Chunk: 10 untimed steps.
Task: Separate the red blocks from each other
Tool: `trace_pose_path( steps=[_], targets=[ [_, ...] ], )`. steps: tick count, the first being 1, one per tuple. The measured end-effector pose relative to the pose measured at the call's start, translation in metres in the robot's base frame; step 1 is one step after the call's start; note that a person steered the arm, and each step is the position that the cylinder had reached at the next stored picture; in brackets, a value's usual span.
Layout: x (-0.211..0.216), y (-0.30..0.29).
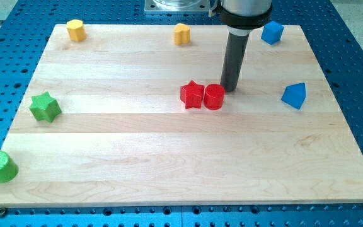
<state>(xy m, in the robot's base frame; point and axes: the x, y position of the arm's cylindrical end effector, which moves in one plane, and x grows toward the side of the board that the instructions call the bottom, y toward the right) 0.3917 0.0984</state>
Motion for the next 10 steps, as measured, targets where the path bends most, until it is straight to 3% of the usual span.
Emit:
trace_pose_path(
  steps=[3,5,7,9,10],
  targets=[
    [0.000,0.001],
    [0.031,0.001],
    [0.101,-0.097],
    [0.069,-0.047],
    [0.028,-0.115]
  ],
)
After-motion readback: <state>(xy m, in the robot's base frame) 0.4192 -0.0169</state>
